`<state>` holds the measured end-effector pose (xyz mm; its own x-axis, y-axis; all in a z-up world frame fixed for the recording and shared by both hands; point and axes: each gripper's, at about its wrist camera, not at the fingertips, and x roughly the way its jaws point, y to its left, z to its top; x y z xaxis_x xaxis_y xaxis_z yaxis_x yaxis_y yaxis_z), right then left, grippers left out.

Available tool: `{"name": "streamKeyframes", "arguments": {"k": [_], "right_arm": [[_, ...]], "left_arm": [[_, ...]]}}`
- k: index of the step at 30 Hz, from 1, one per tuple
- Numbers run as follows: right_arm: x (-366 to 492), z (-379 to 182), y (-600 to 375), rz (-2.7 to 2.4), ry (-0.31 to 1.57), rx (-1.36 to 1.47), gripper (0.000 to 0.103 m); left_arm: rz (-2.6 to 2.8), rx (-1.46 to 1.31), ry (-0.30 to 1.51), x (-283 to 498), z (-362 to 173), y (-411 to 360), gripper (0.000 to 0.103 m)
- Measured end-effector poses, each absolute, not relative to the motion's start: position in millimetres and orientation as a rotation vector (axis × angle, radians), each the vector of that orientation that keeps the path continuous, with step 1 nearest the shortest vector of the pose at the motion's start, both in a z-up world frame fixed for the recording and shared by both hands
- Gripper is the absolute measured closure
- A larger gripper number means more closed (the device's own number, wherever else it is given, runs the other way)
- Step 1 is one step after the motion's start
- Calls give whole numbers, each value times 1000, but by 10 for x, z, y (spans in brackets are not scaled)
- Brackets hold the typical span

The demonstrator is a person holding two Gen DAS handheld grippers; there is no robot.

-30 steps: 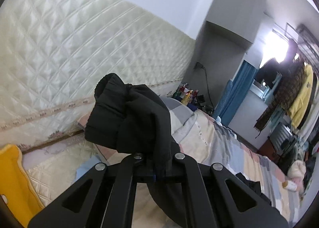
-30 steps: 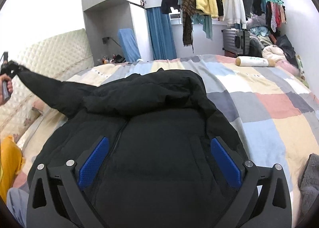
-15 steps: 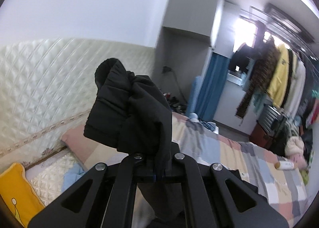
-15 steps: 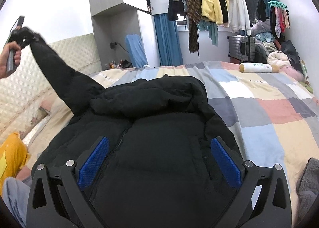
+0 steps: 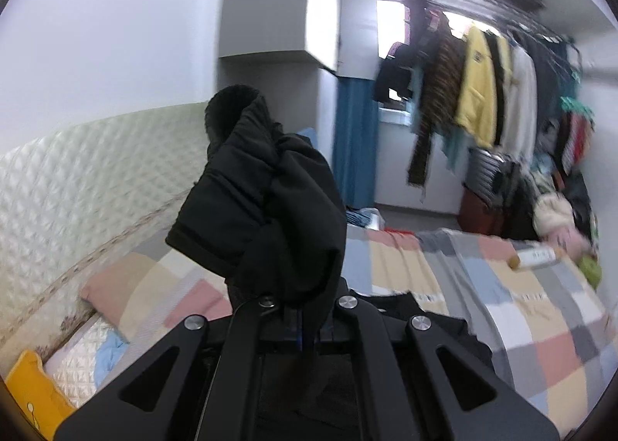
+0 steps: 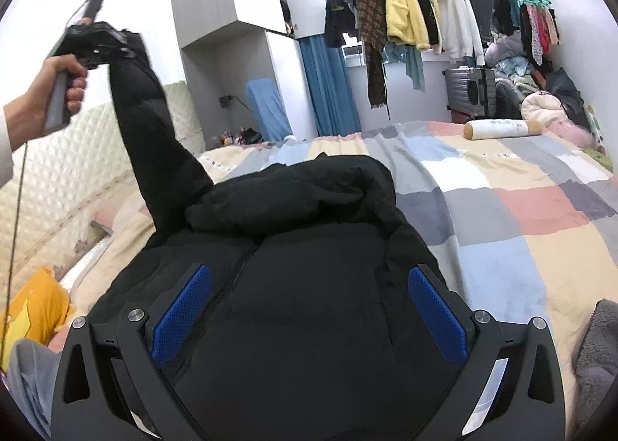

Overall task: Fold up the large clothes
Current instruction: 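Lift the held sleeve with the left gripper toward the jacket body, then lay the sleeve across the jacket body and open the left gripper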

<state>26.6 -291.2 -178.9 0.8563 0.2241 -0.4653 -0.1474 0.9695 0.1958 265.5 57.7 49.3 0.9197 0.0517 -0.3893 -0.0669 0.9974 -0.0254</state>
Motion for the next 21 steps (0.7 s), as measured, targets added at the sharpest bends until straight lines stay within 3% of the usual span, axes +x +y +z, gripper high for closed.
{"name": "streamKeyframes", "arguments": {"k": [8,21], "right_arm": [[259,-1772,-2995,196,500,174,0],[291,-1841,-3107,183,517,183,0]], "left_arm": [[-102,91,458,2772,115,-439,100],[-301,202,624,3027,-1232,-1588,100]]}}
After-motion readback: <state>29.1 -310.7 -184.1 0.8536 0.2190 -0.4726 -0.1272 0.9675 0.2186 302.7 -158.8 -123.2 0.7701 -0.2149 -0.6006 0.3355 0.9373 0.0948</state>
